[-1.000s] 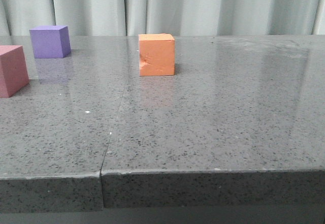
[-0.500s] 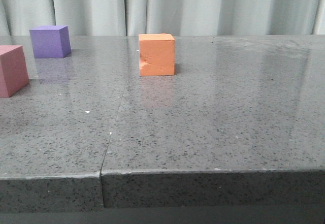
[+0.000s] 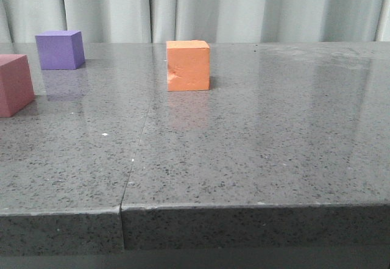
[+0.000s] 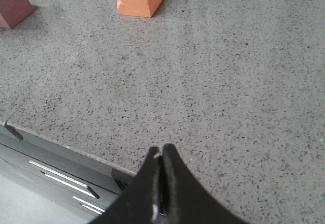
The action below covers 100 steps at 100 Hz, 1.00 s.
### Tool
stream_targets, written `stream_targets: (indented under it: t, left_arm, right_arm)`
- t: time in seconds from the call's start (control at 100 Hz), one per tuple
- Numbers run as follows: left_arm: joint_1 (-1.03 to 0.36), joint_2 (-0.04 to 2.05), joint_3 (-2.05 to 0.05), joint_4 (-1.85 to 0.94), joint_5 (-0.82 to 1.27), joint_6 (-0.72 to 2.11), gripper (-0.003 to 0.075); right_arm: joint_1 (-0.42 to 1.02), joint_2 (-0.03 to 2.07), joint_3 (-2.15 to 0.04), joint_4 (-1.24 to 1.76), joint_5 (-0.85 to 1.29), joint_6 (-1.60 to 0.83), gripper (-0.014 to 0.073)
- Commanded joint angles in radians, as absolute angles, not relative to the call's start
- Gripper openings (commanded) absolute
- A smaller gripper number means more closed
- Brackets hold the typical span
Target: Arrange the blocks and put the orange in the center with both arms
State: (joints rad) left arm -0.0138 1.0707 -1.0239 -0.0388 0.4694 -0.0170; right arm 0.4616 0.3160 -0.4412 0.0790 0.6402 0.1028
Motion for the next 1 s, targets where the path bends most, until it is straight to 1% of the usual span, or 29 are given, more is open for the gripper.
stream_targets:
  t: [0.0, 0.1, 0.2, 0.47, 0.62, 0.74, 0.84, 0.99]
  left_arm:
    - [-0.030, 1.099, -1.107, -0.054, 0.421, 0.024, 0.0675]
    - [-0.056, 1.149, -1.171, -0.054, 0.468, 0.039, 0.0669]
    - [-0.092, 1.208, -1.244, -0.082, 0.525, 0.127, 0.0669]
    - [-0.154, 1.391, -1.450, -0.372, 0.693, 0.541, 0.0669]
    - [-0.162, 1.489, -1.565, -0.550, 0.833, 0.768, 0.0669]
    - [-0.167, 1.567, -1.648, -0.640, 0.946, 0.942, 0.0669]
    - [-0.181, 1.631, -1.717, -0.656, 1.037, 1.085, 0.0669]
    - [-0.223, 1.727, -1.804, -0.654, 1.087, 1.137, 0.0669]
  right_arm:
    - [0.459, 0.325, -0.467, 0.072, 0.575, 0.091, -0.0067]
    - [0.459, 0.325, -0.467, 0.072, 0.575, 0.091, -0.0067]
    - [0.459, 0.325, -0.467, 0.072, 0.575, 0.091, -0.0067]
    - [0.459, 0.325, -0.467, 0.072, 0.575, 0.091, -0.0067]
    - [0.459, 0.325, -0.467, 0.072, 0.575, 0.091, -0.0067]
    - [0.459, 0.325, -0.467, 0.072, 0.575, 0.091, -0.0067]
    - [0.459, 0.325, -0.467, 0.072, 0.575, 0.091, -0.0067]
    - [0.459, 0.325, -0.467, 0.072, 0.575, 0.091, -0.0067]
